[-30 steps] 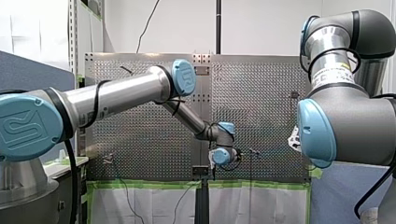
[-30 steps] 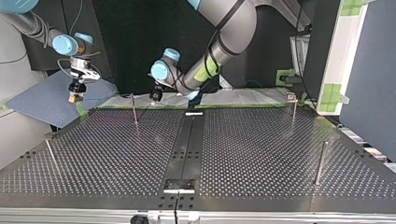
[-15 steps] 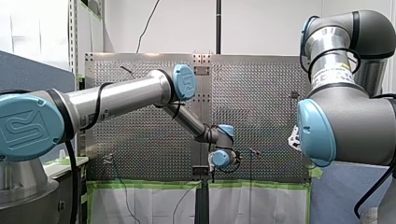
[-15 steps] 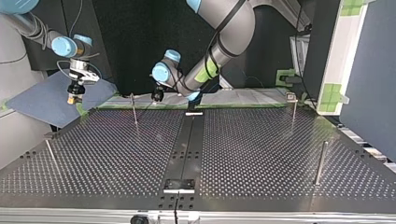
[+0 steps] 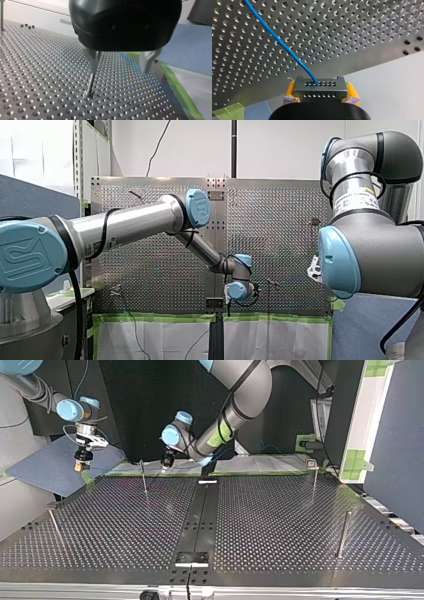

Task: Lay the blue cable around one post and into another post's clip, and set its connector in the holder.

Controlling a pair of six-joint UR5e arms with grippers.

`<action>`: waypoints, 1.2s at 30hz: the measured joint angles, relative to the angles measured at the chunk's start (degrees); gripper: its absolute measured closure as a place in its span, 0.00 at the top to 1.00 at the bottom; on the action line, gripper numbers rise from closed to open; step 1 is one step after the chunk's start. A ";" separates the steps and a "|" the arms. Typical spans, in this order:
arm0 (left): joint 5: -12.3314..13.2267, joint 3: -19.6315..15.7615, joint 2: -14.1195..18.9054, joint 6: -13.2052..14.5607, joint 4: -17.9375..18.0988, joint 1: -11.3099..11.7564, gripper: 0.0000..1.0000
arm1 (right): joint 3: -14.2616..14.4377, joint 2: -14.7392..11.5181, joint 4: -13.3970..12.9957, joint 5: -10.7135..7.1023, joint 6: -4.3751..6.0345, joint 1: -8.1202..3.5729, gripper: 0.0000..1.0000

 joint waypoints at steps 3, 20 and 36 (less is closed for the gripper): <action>-0.06 -0.18 0.09 0.23 -0.13 -0.34 1.00 | 0.00 0.06 0.20 -0.04 -0.24 0.11 0.00; 0.03 -7.34 6.23 0.34 -0.24 -1.05 1.00 | 0.00 1.34 0.87 -1.32 -1.29 1.51 0.00; -0.40 -15.01 6.37 -2.62 -2.58 -1.32 1.00 | 0.07 1.38 1.79 -1.12 -0.83 2.36 0.00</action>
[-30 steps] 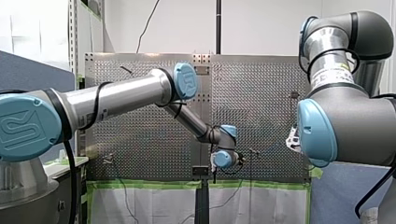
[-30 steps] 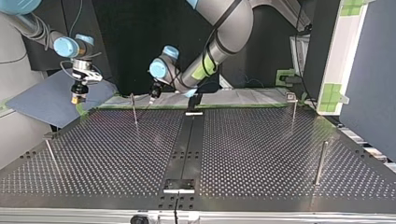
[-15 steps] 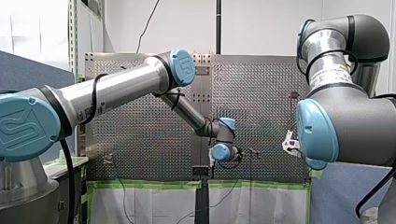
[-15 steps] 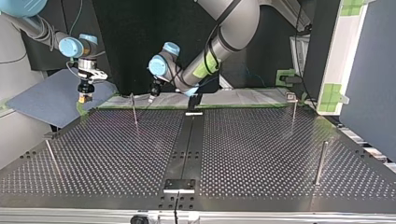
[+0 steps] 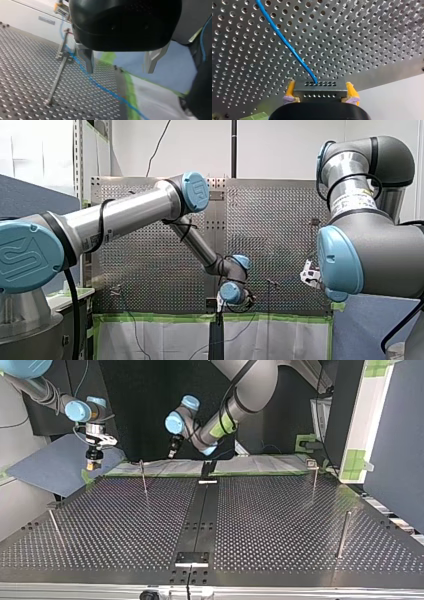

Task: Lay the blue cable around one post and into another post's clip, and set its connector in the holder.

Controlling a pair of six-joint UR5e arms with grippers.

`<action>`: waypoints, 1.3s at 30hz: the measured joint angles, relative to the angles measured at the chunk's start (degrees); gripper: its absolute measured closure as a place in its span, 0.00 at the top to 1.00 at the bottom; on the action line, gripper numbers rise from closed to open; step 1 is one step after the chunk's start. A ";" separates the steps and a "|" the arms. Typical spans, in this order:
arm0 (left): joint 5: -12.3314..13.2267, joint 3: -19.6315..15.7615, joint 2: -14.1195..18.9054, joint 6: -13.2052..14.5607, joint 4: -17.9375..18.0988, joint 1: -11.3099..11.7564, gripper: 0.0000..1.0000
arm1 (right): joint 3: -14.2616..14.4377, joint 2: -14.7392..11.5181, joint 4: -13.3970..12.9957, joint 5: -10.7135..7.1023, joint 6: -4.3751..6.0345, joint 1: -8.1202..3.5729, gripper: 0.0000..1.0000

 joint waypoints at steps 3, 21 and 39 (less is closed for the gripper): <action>-0.12 -1.45 -0.05 -1.32 -0.26 -0.06 1.00 | 0.01 0.05 0.33 0.01 0.03 0.07 0.00; 1.48 -2.36 -0.12 -9.00 4.92 -0.80 1.00 | 0.02 0.22 0.16 -0.40 1.26 0.36 0.00; -0.12 -0.94 -4.51 -18.06 12.45 -2.02 1.00 | -0.03 0.19 0.06 -0.42 2.10 0.74 0.00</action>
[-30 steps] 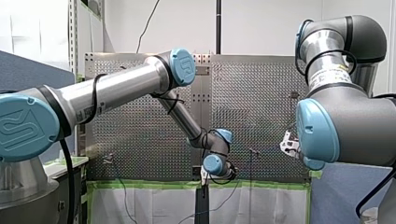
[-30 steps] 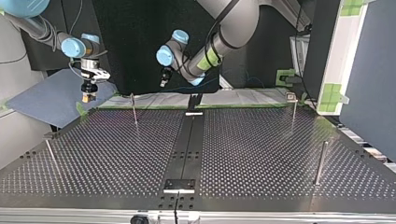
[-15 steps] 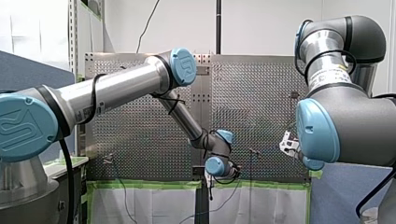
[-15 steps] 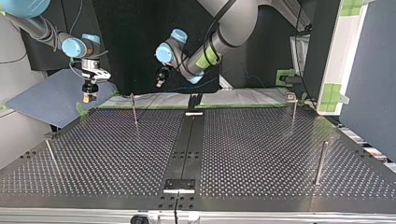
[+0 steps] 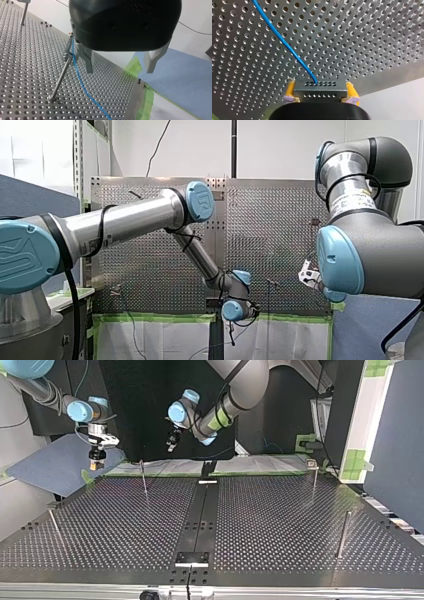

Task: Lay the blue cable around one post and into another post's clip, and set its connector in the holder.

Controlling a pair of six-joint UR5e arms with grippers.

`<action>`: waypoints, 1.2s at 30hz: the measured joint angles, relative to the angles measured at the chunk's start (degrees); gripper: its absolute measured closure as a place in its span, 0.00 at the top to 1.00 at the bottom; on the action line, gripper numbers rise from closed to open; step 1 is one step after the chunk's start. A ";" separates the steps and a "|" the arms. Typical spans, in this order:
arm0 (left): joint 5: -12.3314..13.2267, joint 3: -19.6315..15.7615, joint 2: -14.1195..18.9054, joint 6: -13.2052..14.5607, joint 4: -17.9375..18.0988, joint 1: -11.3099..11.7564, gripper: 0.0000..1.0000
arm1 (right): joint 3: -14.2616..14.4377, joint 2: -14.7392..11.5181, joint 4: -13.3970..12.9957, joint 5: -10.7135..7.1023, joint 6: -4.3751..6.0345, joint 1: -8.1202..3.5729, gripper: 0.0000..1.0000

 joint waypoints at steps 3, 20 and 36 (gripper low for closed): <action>0.20 1.38 -1.39 -1.39 -0.24 -0.22 1.00 | -0.01 -0.02 0.00 0.00 0.01 0.13 0.00; -1.73 9.63 -9.37 -9.64 -0.04 0.87 1.00 | 0.00 -0.01 -0.03 0.00 0.27 0.79 0.00; -1.40 17.82 -14.42 -17.85 -0.15 1.44 1.00 | 0.00 0.02 0.50 -0.01 0.28 1.06 0.00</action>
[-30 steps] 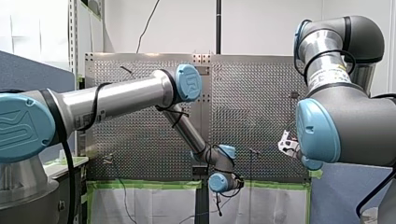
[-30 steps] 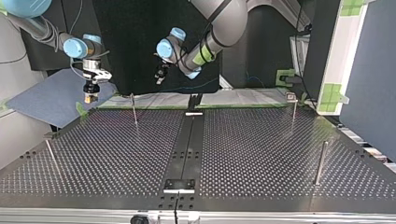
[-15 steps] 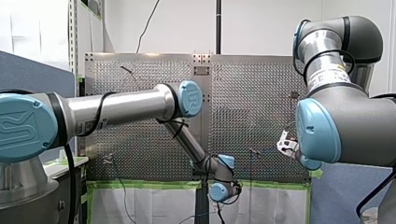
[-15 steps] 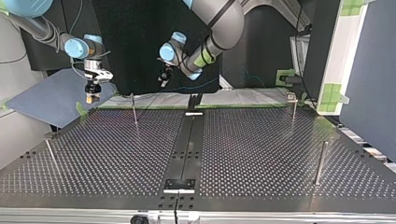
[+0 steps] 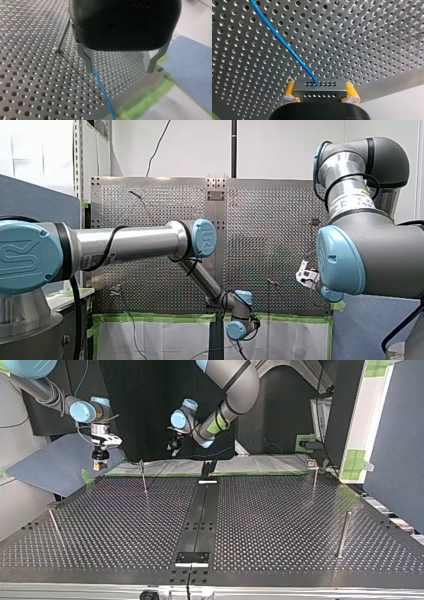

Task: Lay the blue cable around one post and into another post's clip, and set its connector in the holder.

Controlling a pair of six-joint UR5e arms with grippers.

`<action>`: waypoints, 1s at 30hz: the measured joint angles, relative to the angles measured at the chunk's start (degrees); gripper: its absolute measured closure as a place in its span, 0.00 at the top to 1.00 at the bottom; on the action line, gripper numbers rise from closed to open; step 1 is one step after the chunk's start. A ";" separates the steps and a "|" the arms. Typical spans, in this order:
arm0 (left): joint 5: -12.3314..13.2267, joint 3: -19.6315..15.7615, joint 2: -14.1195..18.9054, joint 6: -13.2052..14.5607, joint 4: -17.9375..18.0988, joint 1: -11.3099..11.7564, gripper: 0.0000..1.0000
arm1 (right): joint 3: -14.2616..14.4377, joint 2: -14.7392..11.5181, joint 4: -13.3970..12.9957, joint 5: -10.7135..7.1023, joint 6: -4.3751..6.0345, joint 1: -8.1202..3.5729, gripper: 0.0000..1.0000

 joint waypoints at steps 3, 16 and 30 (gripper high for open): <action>0.05 1.63 -0.11 -1.63 1.14 0.29 1.00 | -0.01 0.01 0.01 0.00 0.00 0.14 0.00; -0.51 7.67 -0.15 -6.25 4.47 0.53 1.00 | -0.02 0.02 0.01 0.00 0.00 0.35 0.00; -5.87 8.76 0.02 -2.79 3.52 0.69 1.00 | 0.03 0.02 0.12 -0.08 0.00 0.44 0.00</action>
